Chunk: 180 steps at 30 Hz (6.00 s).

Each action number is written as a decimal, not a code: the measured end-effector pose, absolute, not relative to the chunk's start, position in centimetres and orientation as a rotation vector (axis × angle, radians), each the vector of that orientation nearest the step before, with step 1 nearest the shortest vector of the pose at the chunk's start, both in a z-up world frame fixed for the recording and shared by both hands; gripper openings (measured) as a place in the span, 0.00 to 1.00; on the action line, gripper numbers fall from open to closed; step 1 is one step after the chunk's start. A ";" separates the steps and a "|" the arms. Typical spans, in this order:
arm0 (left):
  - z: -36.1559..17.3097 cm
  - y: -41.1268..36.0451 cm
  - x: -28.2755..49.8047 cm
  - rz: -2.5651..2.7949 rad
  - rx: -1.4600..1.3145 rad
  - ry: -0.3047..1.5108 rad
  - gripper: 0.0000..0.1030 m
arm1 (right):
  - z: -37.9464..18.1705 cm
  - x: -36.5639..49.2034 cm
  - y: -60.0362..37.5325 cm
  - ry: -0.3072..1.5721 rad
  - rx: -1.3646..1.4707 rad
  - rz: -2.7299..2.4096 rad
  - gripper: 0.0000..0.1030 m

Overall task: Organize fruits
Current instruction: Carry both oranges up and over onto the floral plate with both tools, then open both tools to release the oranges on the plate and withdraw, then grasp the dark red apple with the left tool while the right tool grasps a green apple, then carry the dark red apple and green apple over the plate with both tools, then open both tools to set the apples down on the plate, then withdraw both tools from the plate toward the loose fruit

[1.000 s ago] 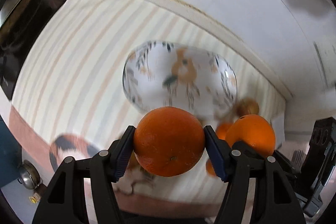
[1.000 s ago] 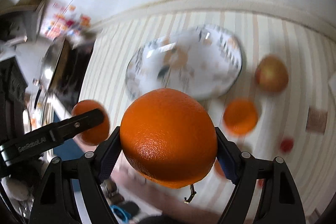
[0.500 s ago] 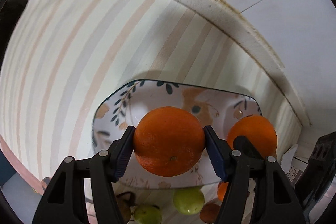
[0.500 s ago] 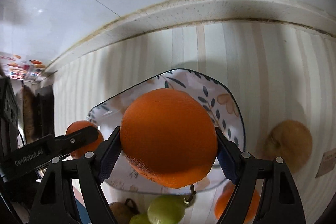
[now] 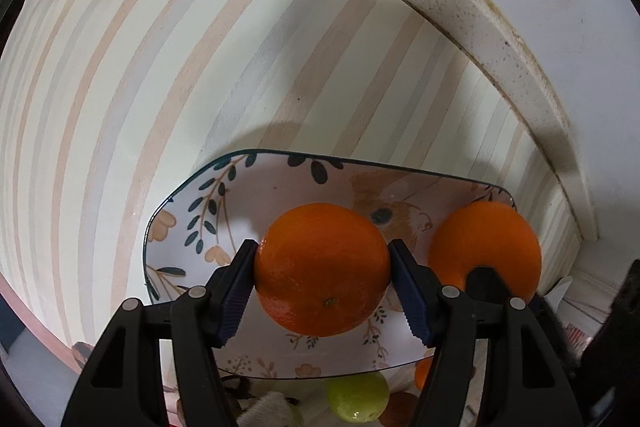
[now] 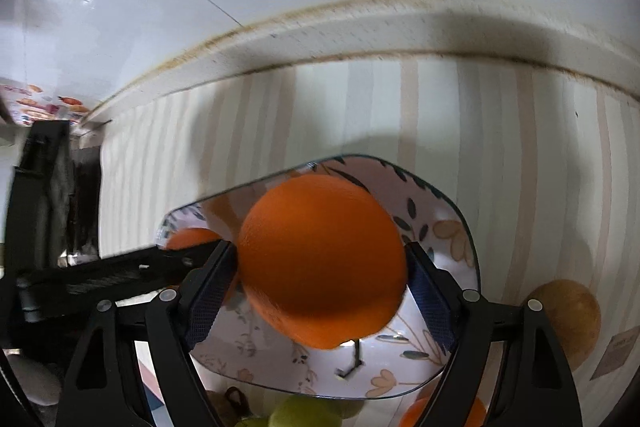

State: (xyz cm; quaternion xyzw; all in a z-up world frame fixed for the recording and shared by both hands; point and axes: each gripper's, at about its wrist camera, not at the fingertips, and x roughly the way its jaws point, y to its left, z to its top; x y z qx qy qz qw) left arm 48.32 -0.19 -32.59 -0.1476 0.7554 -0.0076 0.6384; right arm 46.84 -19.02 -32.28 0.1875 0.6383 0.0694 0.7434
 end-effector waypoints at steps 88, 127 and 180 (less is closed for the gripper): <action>-32.8 9.1 25.2 0.119 -0.366 1.602 0.64 | -33.4 28.1 -9.9 1.565 0.298 0.350 0.87; -26.3 5.2 39.6 -0.024 -0.350 1.523 0.62 | -28.4 37.4 -11.2 1.333 0.271 0.306 0.57; -15.5 2.7 27.7 0.034 -0.125 1.211 0.72 | -17.4 28.3 -15.1 1.170 0.037 0.150 0.91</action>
